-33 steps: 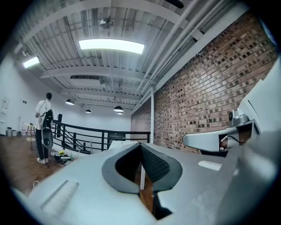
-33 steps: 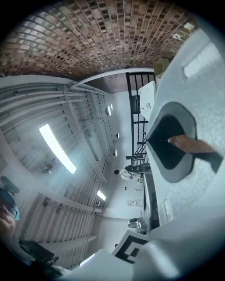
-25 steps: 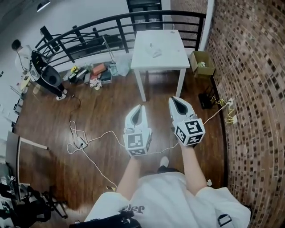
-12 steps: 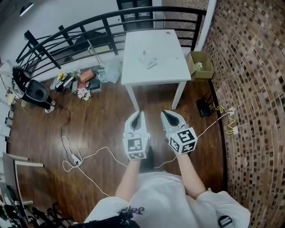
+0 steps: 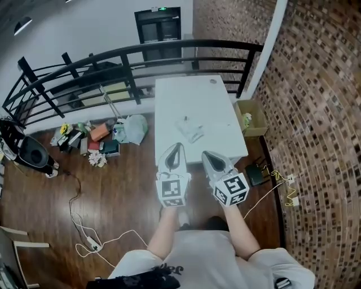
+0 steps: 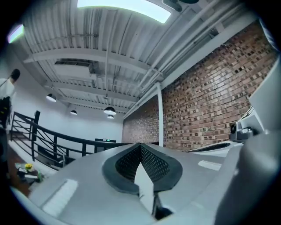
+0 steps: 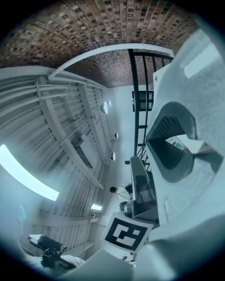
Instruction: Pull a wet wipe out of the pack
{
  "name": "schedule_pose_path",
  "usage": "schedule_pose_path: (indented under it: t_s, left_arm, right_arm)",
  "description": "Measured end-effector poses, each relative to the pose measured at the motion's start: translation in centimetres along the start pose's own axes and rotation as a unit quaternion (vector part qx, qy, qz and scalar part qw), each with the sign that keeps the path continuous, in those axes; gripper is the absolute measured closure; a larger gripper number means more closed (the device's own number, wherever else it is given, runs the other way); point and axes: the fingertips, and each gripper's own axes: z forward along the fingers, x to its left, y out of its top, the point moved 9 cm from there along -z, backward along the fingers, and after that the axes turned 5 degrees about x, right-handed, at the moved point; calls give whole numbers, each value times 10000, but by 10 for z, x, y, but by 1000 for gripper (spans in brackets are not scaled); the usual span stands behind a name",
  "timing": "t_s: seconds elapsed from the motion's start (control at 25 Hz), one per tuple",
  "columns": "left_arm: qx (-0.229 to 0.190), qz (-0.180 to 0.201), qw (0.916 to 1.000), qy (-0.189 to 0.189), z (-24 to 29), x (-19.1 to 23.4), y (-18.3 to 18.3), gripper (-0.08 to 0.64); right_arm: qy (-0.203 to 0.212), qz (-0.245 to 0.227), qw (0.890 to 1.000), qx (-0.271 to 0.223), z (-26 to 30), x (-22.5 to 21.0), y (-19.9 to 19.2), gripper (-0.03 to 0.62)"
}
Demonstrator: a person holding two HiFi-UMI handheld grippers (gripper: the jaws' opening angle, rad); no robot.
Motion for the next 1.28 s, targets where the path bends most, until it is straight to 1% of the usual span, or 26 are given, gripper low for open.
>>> schedule_pose_path:
  t_s: [0.16, 0.24, 0.32, 0.56, 0.68, 0.8, 0.96, 1.08, 1.16, 1.28]
  left_arm:
    - [300, -73, 9995, -32, 49, 24, -18, 545]
    - [334, -82, 9994, -6, 75, 32, -22, 545]
    - [328, -12, 9995, 40, 99, 38, -22, 545]
    - [217, 94, 9982, 544, 184, 60, -8, 545]
    - [87, 154, 9972, 730, 228, 68, 1, 545]
    - [86, 188, 9958, 893, 260, 74, 4, 545]
    - [288, 297, 9939, 1021, 283, 81, -5, 545]
    - [483, 278, 9936, 978, 290, 90, -14, 545]
    - [582, 248, 9937, 927, 292, 98, -20, 545]
    - [737, 217, 9932, 878, 291, 108, -29, 545]
  right_arm:
    - [-42, 168, 9996, 231, 43, -32, -8, 603]
    - [-16, 191, 9996, 196, 66, -53, -6, 603]
    - [53, 196, 9997, 108, 89, -74, -1, 603]
    - [531, 35, 9986, 11, 166, -147, 27, 603]
    - [652, -62, 9977, -161, 200, -191, 48, 603]
    - [749, -28, 9969, -223, 227, -228, 59, 603]
    - [942, 106, 9955, 33, 253, -268, 41, 603]
    - [1002, 204, 9942, 323, 262, -297, 24, 603]
    - [1045, 54, 9932, 520, 262, -314, 19, 603]
    - [1294, -406, 9878, 771, 264, -334, 19, 603]
